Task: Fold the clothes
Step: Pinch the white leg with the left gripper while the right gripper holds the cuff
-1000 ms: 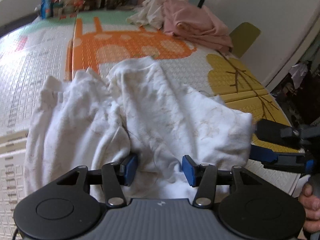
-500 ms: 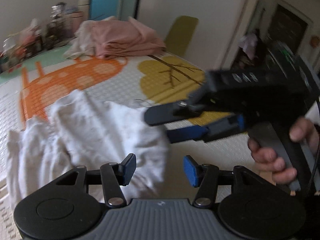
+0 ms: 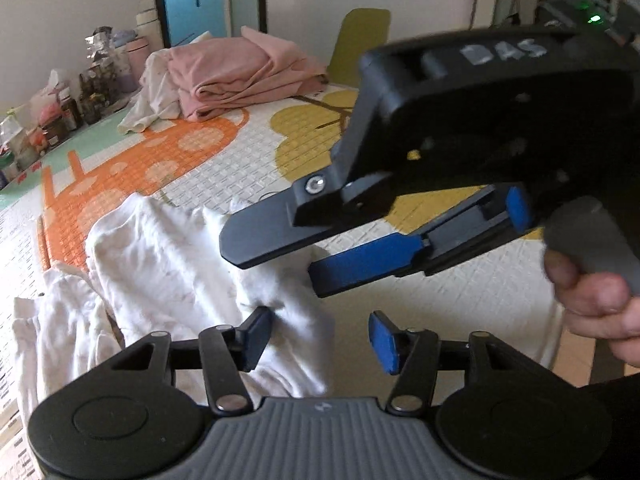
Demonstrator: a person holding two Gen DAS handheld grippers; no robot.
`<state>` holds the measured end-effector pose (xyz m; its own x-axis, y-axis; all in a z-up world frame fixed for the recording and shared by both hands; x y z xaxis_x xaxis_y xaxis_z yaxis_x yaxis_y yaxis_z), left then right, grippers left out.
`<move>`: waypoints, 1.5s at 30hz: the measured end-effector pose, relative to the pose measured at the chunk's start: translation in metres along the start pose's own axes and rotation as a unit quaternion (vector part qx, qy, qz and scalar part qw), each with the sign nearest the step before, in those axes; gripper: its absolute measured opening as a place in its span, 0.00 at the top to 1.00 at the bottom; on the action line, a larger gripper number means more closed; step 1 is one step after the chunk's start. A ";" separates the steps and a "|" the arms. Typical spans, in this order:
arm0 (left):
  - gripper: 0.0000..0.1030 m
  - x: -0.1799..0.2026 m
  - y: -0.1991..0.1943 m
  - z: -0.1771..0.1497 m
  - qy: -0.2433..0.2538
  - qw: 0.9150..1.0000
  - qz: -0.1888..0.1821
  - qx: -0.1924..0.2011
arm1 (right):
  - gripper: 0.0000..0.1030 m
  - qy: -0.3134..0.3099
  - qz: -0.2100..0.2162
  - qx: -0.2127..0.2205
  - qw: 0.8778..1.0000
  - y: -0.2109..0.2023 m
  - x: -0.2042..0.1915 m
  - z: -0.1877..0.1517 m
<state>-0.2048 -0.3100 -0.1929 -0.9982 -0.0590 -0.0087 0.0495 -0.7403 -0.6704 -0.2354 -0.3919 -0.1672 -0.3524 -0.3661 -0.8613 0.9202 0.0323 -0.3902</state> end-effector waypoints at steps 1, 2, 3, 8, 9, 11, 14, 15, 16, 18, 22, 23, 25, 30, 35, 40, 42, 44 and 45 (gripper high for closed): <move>0.57 -0.002 0.002 -0.001 -0.003 1.000 0.005 -0.003 | 0.44 -0.001 0.001 -0.002 1.000 0.000 0.000 -0.001; 0.66 -0.005 0.003 -0.003 -0.008 1.000 0.011 -0.007 | 0.44 -0.002 0.001 -0.003 1.000 0.000 -0.001 -0.001; 0.70 -0.008 0.005 -0.004 -0.015 1.000 0.013 -0.011 | 0.44 -0.001 0.002 -0.004 1.000 0.000 -0.001 -0.001; 0.83 -0.023 0.005 -0.007 -0.068 0.998 0.008 -0.013 | 0.44 -0.007 0.012 -0.006 1.000 -0.002 -0.007 -0.002; 0.83 -0.024 0.004 -0.008 -0.074 0.997 0.008 -0.011 | 0.44 -0.012 0.013 -0.003 1.000 -0.004 -0.009 -0.002; 0.84 -0.027 0.002 -0.007 -0.080 0.997 0.008 -0.007 | 0.44 -0.024 0.011 0.008 1.000 -0.009 -0.013 0.002; 0.85 -0.030 -0.001 -0.005 -0.090 0.996 0.006 -0.001 | 0.42 -0.041 -0.011 0.031 0.999 -0.020 -0.013 0.012; 0.85 -0.030 -0.003 -0.005 -0.093 0.996 0.005 0.000 | 0.41 -0.046 -0.029 0.038 0.998 -0.023 -0.009 0.015; 0.85 -0.029 -0.004 -0.004 -0.097 0.995 0.005 0.002 | 0.40 -0.048 -0.047 0.040 0.997 -0.024 -0.004 0.017; 0.85 -0.029 -0.007 -0.004 -0.103 0.995 0.004 0.004 | 0.37 -0.050 -0.079 0.042 0.995 -0.027 0.006 0.020; 0.85 -0.029 -0.010 -0.002 -0.106 0.994 0.003 0.008 | 0.34 -0.014 -0.065 0.027 0.997 -0.025 0.013 0.014; 0.85 -0.029 -0.011 -0.002 -0.107 0.994 0.003 0.009 | 0.30 -0.008 -0.055 0.023 0.998 -0.022 0.012 0.011; 0.85 -0.029 -0.011 -0.001 -0.108 0.994 0.001 0.009 | 0.23 -0.005 -0.044 0.019 0.999 -0.016 0.008 0.007; 0.85 -0.029 -0.012 -0.001 -0.106 0.994 0.001 0.009 | 0.20 -0.011 -0.045 0.009 0.999 0.003 0.006 -0.002; 0.85 -0.029 -0.013 -0.001 -0.103 0.995 0.002 0.008 | 0.20 -0.012 -0.051 0.002 0.999 0.022 0.008 -0.005; 0.84 -0.028 -0.012 0.000 -0.101 0.995 0.003 0.007 | 0.19 -0.019 -0.054 0.007 0.998 0.035 0.006 -0.002; 0.83 -0.028 -0.012 0.000 -0.101 0.995 0.003 0.006 | 0.18 -0.018 -0.055 0.008 0.998 0.040 0.005 -0.001; 0.83 -0.028 -0.012 0.000 -0.106 0.994 0.001 0.005 | 0.18 -0.015 -0.059 0.014 0.998 0.042 0.005 0.000; 0.81 -0.028 -0.013 0.000 -0.108 0.994 0.001 0.006 | 0.19 -0.014 -0.060 0.019 0.998 0.042 0.005 0.001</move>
<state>-0.1777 -0.2990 -0.1841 -0.9680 -0.2013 0.1498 0.0529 -0.7474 -0.6622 -0.1984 -0.3935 -0.1879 -0.4564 -0.3915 -0.7990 0.8773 -0.0485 -0.4774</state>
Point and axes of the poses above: each gripper's, at about its wrist camera, not at the fingertips, and y roughly the way its jaws point, x to its right, z to its top, the point moved 9 cm from there along y, roughly the way its jaws point, and after that the axes turned 9 degrees about x, right-handed, at the moved point
